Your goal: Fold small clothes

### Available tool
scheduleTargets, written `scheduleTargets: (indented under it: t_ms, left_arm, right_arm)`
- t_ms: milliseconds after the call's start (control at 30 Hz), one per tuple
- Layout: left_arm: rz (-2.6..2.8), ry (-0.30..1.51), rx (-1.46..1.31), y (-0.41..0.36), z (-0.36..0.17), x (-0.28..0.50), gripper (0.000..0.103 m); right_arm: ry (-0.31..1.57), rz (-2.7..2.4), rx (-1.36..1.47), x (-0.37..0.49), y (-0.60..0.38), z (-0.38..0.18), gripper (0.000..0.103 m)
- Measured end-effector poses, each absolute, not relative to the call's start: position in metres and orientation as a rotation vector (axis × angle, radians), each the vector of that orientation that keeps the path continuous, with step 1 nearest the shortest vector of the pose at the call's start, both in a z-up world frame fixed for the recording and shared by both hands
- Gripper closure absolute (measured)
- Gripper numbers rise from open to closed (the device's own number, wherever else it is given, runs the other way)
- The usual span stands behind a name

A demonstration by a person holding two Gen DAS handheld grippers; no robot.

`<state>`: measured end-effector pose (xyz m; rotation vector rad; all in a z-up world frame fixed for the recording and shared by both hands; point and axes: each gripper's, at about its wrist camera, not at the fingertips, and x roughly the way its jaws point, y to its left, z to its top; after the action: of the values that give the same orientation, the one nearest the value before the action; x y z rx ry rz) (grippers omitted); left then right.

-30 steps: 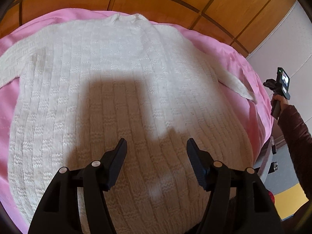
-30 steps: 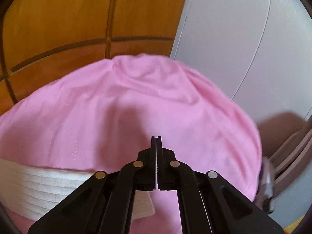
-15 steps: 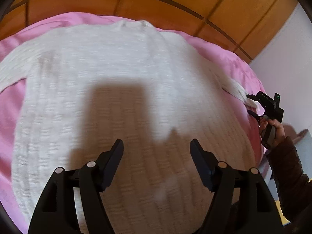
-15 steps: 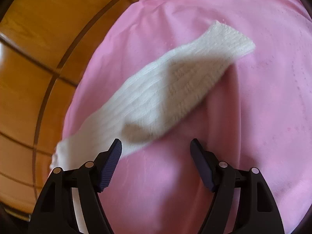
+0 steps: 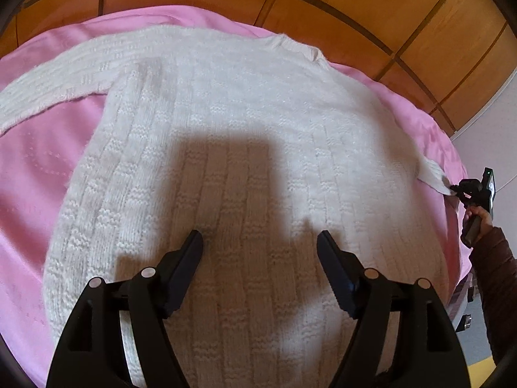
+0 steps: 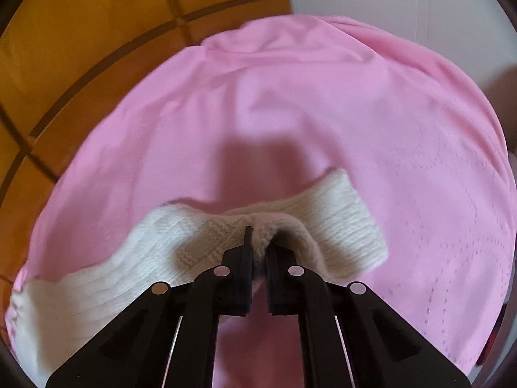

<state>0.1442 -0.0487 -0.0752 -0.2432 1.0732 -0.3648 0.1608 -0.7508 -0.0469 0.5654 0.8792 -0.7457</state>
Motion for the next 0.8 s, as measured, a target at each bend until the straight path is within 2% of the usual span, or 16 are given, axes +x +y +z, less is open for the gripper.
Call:
scheduleTargets:
  t_ms: [33, 100, 367, 467, 600, 667, 700, 733, 767, 800]
  left_arm:
    - [-0.369, 1.070, -0.255, -0.047, -0.074, 0.143, 0.029]
    - [-0.371, 1.062, -0.260, -0.043, -0.071, 0.140, 0.028]
    - [-0.268, 0.968, -0.323, 0.008, -0.049, 0.124, 0.028]
    - [-0.204, 0.950, -0.334, 0.035, -0.046, 0.109, 0.028]
    - [-0.154, 0.965, -0.352, 0.064, -0.050, 0.089, 0.029]
    - [-0.165, 0.991, -0.381, 0.073, -0.059, 0.078, 0.032]
    - [-0.185, 1.007, -0.397, 0.079, -0.065, 0.073, 0.044]
    - [-0.209, 1.038, -0.406, 0.080, -0.072, 0.067, 0.051]
    - [-0.219, 1.057, -0.399, 0.079, -0.077, 0.064, 0.066]
    - [-0.223, 1.065, -0.383, 0.079, -0.080, 0.059, 0.079]
  right_arm:
    - [0.883, -0.719, 0.561, 0.159, -0.745, -0.044, 0.059]
    - [0.867, -0.673, 0.574, 0.153, -0.729, -0.037, 0.023]
    - [0.984, -0.168, 0.654, 0.114, -0.613, -0.032, 0.023]
    - [1.095, 0.039, 0.649, 0.103, -0.546, -0.044, 0.029]
    - [1.203, 0.155, 0.624, 0.079, -0.491, -0.058, 0.042]
    - [1.218, 0.163, 0.600, 0.067, -0.478, -0.059, 0.044]
    - [1.234, 0.177, 0.598, 0.062, -0.472, -0.060, 0.058]
    - [1.246, 0.182, 0.587, 0.058, -0.468, -0.059, 0.073]
    - [1.261, 0.185, 0.556, 0.054, -0.463, -0.059, 0.081]
    - [1.267, 0.180, 0.530, 0.052, -0.461, -0.057, 0.096]
